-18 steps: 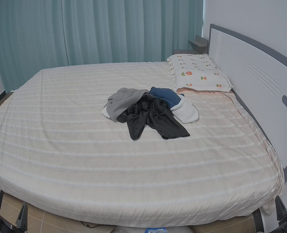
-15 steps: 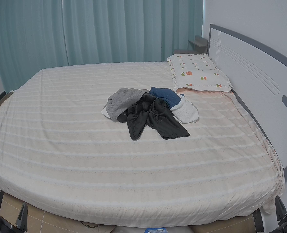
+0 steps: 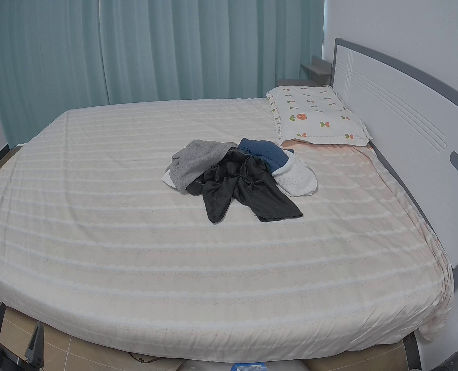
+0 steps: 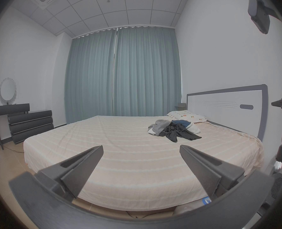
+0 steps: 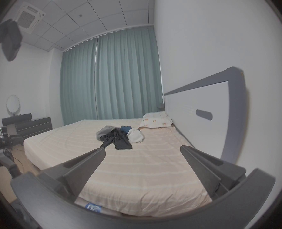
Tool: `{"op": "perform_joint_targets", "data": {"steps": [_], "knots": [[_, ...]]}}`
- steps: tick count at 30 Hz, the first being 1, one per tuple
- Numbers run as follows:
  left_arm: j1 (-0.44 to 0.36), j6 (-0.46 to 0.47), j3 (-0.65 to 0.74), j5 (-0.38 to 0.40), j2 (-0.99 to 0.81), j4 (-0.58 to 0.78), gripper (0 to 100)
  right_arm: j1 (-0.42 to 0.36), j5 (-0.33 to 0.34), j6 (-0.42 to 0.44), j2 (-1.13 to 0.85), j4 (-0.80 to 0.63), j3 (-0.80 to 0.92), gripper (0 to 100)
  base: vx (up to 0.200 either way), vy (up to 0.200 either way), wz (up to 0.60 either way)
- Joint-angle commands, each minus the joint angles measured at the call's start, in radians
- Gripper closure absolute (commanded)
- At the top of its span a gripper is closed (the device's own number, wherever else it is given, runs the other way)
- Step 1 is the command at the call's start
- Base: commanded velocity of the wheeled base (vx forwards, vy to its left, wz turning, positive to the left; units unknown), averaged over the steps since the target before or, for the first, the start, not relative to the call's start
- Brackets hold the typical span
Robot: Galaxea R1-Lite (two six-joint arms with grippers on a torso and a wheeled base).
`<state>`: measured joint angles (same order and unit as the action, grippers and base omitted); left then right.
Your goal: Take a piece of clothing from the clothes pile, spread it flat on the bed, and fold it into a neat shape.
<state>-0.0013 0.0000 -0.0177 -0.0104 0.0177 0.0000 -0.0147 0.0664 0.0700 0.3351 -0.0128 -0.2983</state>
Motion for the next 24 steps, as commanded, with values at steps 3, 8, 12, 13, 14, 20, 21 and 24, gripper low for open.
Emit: {"op": "perform_joint_targets", "data": {"steps": [3, 8, 12, 13, 14, 20, 21, 24], "knots": [[0.000, 0.000, 0.016, 0.000, -0.018, 0.000, 0, -0.117, 0.046, 0.163, 0.989, 0.370, -0.168, 0, 0.000, 0.000, 0.00], [0.000, 0.000, 0.016, 0.000, -0.018, 0.000, 0, -0.116, 0.035, 0.195, 1.317, 0.548, -0.246, 0, 0.000, 0.000, 0.00], [0.000, 0.000, 0.016, 0.000, -0.018, 0.000, 0, -0.128, -0.046, 0.320, 1.627, 0.666, -0.441, 0, 0.000, 0.000, 0.00], [0.000, 0.000, 0.016, 0.000, -0.018, 0.000, 0, -0.140, -0.062, 0.355, 1.671, 0.662, -0.487, 0, 0.000, 0.000, 0.00], [0.000, 0.000, 0.016, 0.000, -0.018, 0.000, 0, -0.156, -0.076, 0.381, 1.707, 0.659, -0.525, 0, 0.000, 0.000, 0.00], [0.000, 0.000, 0.016, 0.000, -0.018, 0.000, 0, -0.202, -0.152, 0.450, 1.924, 0.562, -0.805, 0, 0.000, 0.000, 0.00], [0.000, 0.000, 0.016, 0.000, -0.018, 0.000, 0, -0.205, -0.157, 0.456, 1.963, 0.527, -0.869, 0, 0.000, 0.000, 0.00], [0.000, 0.000, 0.016, 0.000, -0.018, 0.000, 0, -0.218, -0.155, 0.490, 2.020, 0.459, -0.972, 0, 0.000, 0.000, 0.00]]}}
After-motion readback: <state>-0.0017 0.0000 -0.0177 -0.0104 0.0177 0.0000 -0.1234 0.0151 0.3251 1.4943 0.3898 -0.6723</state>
